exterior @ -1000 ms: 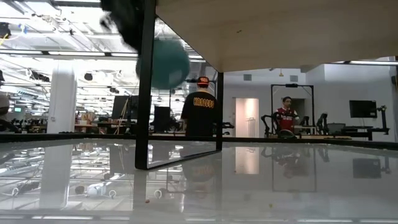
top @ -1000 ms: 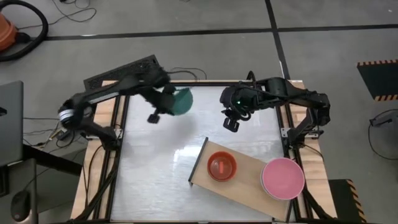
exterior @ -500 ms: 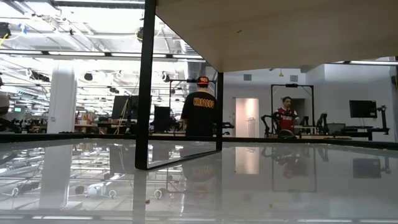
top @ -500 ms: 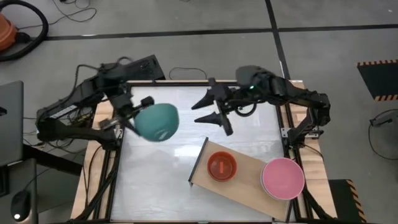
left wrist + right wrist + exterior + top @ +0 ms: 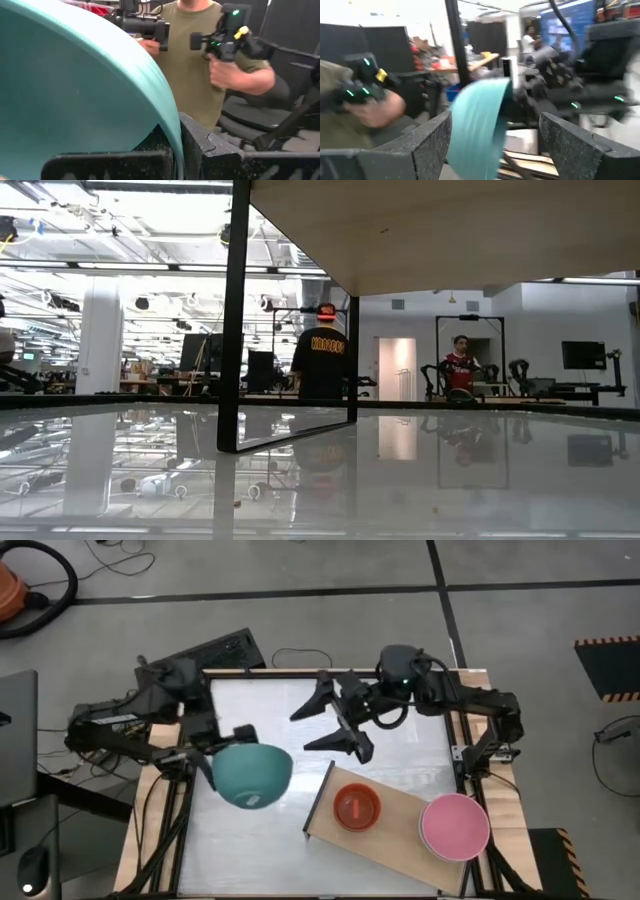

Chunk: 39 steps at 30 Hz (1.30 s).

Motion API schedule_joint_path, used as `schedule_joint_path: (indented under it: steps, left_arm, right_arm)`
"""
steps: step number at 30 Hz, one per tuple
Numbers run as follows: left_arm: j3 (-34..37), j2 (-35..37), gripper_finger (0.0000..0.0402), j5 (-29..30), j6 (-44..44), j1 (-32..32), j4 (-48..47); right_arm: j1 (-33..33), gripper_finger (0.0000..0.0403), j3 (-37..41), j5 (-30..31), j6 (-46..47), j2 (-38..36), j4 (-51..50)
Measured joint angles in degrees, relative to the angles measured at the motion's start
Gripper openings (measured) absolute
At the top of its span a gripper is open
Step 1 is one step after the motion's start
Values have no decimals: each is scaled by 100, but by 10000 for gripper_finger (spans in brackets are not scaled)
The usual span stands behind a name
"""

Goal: Place and stack bowls onto a shelf
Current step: Stack the green bowl on top of pink bowl on the shelf

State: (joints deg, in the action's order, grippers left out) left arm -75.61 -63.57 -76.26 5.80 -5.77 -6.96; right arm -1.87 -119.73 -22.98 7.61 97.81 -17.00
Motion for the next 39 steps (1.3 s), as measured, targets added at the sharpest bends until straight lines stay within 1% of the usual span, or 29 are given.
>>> schedule_joint_path:
  steps: [3, 6, 9, 13, 17, 20, 23, 28, 31, 35, 39]
  left_arm:
    - [0, -299, 0, -55, 96, 74, 41]
    - [2, -549, 0, -83, 165, 105, 33]
    - [2, -687, 0, -92, 206, 110, 108]
    - [2, -699, 0, -87, 226, 110, 272]
    - [4, -670, 0, -39, 501, 131, 830]
    - [1, -645, 0, -1, 591, 173, 1208]
    - [0, -676, 0, 39, 586, 176, 1221]
    - [2, -690, 0, 230, 429, 176, 1207]
    - [2, -689, 0, 325, 373, 176, 1208]
    - [2, -691, 1, 392, 302, 178, 1202]
    - [4, -781, 3, 301, 279, 183, 1226]
  right_arm:
    - [0, 325, -8, -293, 399, 145, 203]
    - [-2, 324, 9, -457, 735, 187, 63]
    - [-36, 324, 3, -522, 759, 165, -100]
    - [-103, 324, -4, -573, 885, 158, -448]
    - [-166, 324, 1, -569, 907, 170, -811]
    - [-221, 323, -2, -584, 906, 215, -781]
    - [-332, 313, 1, -726, 907, 246, -796]
    - [-456, 264, -2, -774, 905, 233, -820]
    - [-446, 223, 1, -775, 903, 233, -857]
    - [-454, 141, -2, -927, 882, 231, -852]
    - [-463, 57, -6, -1448, 743, 365, -804]
